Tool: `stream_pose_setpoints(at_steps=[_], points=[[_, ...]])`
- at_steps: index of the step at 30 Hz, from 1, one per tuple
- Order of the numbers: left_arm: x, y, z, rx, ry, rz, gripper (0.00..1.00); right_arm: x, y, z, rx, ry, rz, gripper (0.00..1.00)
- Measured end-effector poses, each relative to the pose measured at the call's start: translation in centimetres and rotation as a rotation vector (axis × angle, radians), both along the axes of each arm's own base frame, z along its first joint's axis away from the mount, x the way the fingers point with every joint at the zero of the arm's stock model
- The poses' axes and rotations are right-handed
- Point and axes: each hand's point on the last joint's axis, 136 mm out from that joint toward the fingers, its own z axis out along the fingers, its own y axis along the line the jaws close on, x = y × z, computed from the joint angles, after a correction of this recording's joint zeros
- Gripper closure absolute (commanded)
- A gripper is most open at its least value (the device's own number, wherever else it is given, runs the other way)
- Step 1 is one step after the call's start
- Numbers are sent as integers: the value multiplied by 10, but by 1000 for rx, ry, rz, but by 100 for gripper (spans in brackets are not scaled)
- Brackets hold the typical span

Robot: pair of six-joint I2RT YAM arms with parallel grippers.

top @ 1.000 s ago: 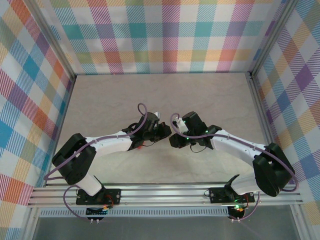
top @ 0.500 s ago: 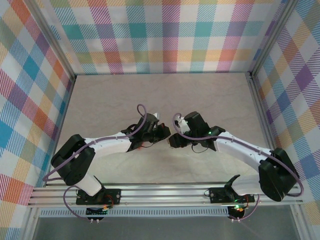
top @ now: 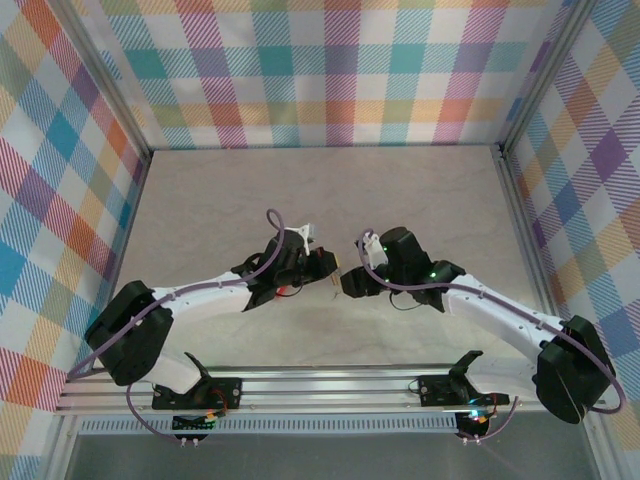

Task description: Lock with the key

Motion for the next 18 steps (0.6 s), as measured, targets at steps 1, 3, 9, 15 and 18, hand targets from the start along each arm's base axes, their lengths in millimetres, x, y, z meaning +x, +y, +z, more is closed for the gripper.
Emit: stream_pose_setpoints(at_steps=[1, 3, 9, 15, 18], points=[[-1, 1, 1, -8, -8, 0, 100, -1, 0, -1, 8, 4, 1, 40], [-2, 1, 2, -19, -20, 0, 100, -5, 2, -4, 25, 16, 7, 39], [-1, 0, 12, -66, -65, -2, 100, -11, 9, 0, 113, 26, 24, 38], [1, -2, 20, -101, -86, 3, 100, -14, 14, 4, 185, 33, 28, 38], [2, -3, 24, -117, -90, 5, 100, -11, 18, 8, 209, 30, 28, 38]])
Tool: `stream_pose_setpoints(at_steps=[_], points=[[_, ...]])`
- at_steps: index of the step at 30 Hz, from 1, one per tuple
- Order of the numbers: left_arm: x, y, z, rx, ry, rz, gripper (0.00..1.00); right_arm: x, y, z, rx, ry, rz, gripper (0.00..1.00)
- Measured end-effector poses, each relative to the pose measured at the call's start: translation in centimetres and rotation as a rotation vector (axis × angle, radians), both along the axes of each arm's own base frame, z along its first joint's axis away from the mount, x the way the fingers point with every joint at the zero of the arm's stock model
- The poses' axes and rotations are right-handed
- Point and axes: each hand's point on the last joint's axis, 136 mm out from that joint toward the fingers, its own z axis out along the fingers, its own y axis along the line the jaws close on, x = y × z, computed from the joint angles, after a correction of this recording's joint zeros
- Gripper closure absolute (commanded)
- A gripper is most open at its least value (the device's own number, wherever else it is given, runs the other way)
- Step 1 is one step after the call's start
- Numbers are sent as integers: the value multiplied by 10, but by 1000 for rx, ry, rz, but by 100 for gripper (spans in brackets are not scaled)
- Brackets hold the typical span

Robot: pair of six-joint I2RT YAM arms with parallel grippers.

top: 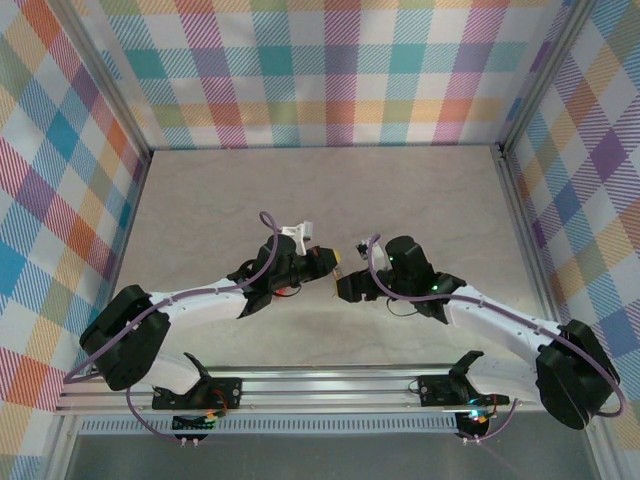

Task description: Lock with the key

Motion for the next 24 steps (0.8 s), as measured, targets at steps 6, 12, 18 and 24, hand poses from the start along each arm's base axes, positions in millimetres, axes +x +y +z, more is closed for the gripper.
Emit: stream_pose_setpoints(at_steps=[6, 12, 18, 24], points=[[0, -2, 4, -27, 3, 0, 100, 4, 4, 5, 26, -7, -8, 43], [0, -2, 4, -28, 6, 0, 100, 6, 4, 3, 24, -6, -12, 47], [-3, -4, 6, -41, 5, -17, 100, 7, 4, 1, 18, -6, -20, 45], [-10, -6, 9, -58, 2, -57, 100, 11, -1, 7, 41, -2, -24, 43]])
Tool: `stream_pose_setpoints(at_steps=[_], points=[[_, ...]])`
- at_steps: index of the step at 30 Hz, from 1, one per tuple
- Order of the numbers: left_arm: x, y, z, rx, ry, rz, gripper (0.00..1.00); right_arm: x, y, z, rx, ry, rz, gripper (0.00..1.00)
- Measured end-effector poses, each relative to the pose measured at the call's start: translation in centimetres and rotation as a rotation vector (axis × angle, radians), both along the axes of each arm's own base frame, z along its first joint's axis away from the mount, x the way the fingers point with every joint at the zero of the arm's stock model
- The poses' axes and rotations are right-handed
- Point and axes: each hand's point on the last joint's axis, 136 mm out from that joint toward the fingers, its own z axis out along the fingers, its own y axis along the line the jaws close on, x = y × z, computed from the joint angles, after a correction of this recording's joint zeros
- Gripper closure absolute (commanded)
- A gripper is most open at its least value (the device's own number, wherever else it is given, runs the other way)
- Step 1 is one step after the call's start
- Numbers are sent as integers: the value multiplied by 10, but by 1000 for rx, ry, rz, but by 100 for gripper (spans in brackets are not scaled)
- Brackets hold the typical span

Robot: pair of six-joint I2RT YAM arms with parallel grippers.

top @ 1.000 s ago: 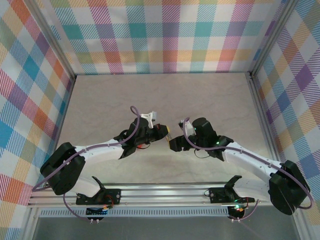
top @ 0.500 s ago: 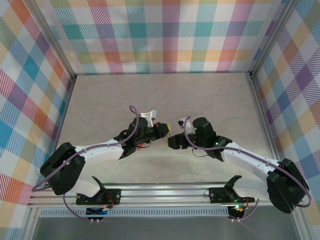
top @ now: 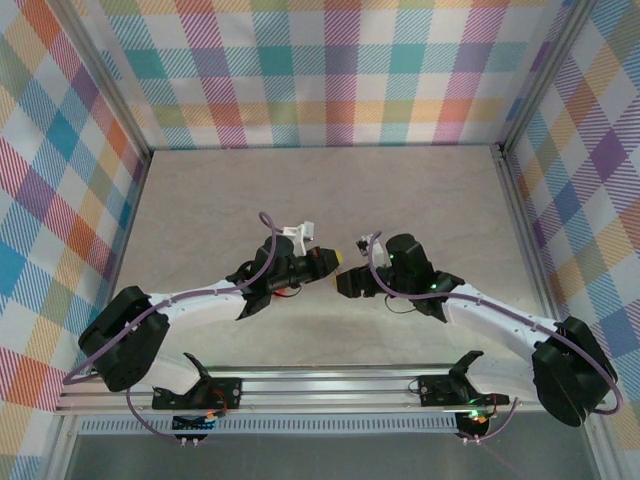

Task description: Lock with the key

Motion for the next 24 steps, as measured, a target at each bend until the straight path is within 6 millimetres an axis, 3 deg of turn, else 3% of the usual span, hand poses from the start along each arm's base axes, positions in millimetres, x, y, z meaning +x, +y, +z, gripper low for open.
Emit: stream_pose_setpoints(at_steps=[5, 12, 24], points=[[-10, -1, 20, -28, -55, -52, 100, -2, -5, 17, 72, 7, 32, 43], [-25, -2, 60, -93, -172, -130, 100, -27, 5, 40, 197, -8, 188, 42], [-38, -11, 67, -183, -195, -224, 100, -48, 7, 57, 290, -32, 292, 46]])
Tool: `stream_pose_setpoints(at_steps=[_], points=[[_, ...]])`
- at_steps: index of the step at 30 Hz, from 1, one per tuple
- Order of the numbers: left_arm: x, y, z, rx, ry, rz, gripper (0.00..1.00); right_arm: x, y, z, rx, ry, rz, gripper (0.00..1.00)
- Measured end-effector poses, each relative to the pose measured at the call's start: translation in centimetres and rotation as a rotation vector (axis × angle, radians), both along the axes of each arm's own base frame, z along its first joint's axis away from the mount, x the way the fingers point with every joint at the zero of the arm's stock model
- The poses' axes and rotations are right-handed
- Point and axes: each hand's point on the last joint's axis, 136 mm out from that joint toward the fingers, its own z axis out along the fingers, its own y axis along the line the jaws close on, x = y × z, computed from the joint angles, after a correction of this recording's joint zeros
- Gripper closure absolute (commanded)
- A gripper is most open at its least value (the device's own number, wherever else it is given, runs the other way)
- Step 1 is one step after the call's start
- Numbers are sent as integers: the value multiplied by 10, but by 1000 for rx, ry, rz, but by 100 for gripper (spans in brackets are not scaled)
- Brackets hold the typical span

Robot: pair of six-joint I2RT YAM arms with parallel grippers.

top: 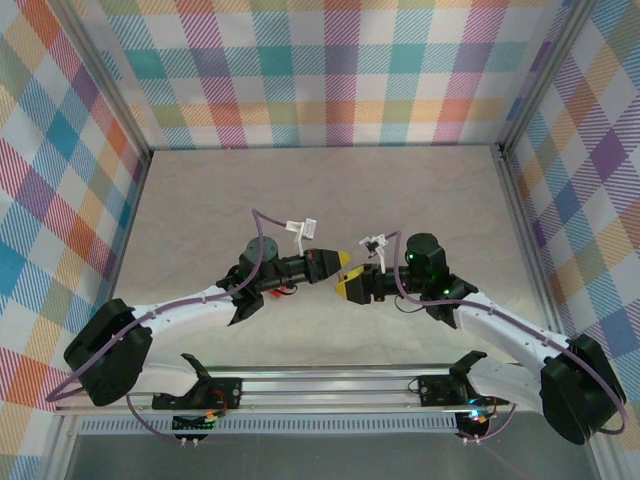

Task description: Lock with the key

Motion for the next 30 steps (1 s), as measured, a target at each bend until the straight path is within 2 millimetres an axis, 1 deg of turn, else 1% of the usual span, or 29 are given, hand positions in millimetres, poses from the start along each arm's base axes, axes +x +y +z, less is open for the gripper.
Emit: stream_pose_setpoints(at_steps=[3, 10, 13, 16, 19, 22, 30], points=[[-2, -1, 6, -25, -8, -11, 100, -2, -1, 5, 15, -11, 6, 48], [-5, -2, 13, -49, -19, -31, 100, -3, -2, 9, 23, -16, -4, 57], [-6, -3, 14, -52, -22, -37, 100, -1, -4, 9, 17, -16, -21, 60], [-6, -2, 14, -52, -22, -37, 100, 3, -7, 8, 10, -16, -48, 58], [-6, -2, 11, -44, -15, -37, 100, 7, -10, 10, 12, -21, -68, 53], [-7, -2, 7, -36, -7, -37, 100, 9, -12, 13, 16, -27, -80, 50], [-10, -2, 6, -35, -5, -52, 100, 11, -13, 16, 29, -40, -87, 51]])
